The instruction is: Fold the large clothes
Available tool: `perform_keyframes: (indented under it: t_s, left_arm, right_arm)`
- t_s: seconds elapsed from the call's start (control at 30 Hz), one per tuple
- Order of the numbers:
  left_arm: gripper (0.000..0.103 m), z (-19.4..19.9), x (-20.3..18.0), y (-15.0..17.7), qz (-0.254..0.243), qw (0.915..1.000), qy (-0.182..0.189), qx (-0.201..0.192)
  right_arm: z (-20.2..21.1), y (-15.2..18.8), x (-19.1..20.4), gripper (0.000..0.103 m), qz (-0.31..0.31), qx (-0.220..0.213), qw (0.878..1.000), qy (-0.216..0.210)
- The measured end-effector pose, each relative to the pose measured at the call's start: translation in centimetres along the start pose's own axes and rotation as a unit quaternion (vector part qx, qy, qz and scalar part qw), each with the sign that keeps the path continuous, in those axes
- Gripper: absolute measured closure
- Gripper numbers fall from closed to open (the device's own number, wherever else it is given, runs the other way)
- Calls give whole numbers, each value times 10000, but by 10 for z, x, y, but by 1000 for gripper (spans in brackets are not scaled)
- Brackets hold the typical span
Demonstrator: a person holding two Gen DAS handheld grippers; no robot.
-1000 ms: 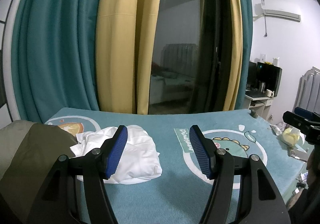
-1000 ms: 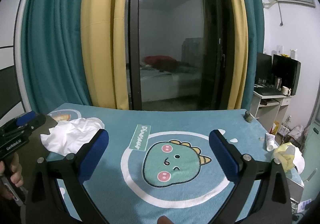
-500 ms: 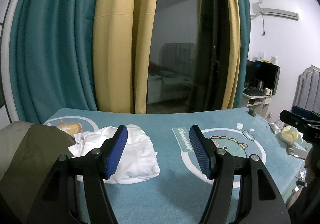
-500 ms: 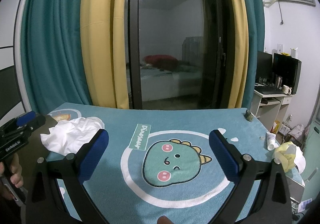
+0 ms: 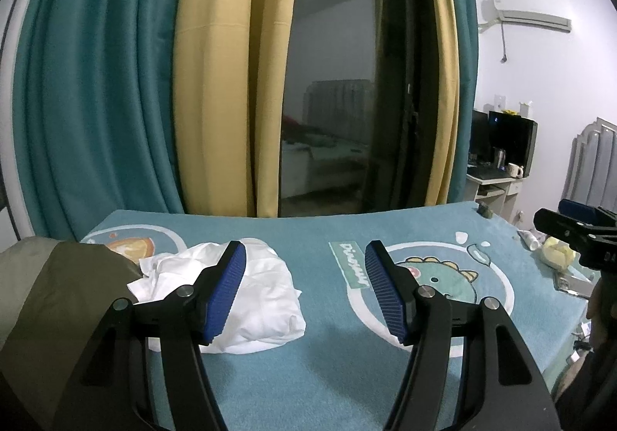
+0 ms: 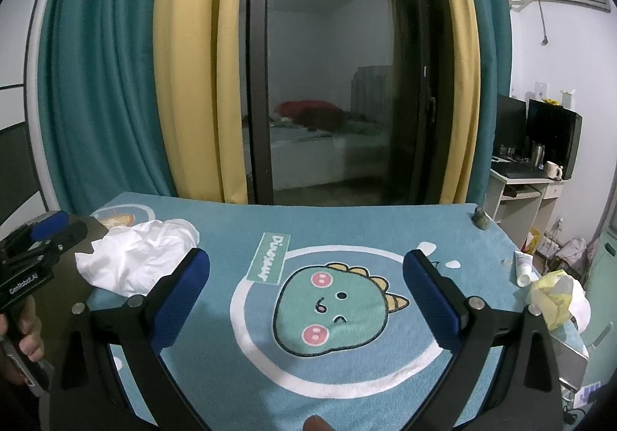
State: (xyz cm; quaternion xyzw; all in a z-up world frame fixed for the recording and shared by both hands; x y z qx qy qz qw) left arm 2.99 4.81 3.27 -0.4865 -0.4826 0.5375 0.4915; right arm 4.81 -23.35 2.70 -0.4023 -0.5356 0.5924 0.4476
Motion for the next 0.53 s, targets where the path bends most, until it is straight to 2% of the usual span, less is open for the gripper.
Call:
perform_keyframes:
  t_s: [0.53]
  left_arm:
    - [35,-4,-1,1,126,9999,52,76]
  right_arm:
    - [-3,5,3,3,-18,74,10000,20]
Point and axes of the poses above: each gripper's, at about its wrist camera, not at the fingertips, and z roughly against the way its jaws point, x to its left, y to its underside, the point moved 3 cm from there along -z, roughly the way its jaws point, and after that the axes turned 15 degrees about -x, right-handed, at the moved point
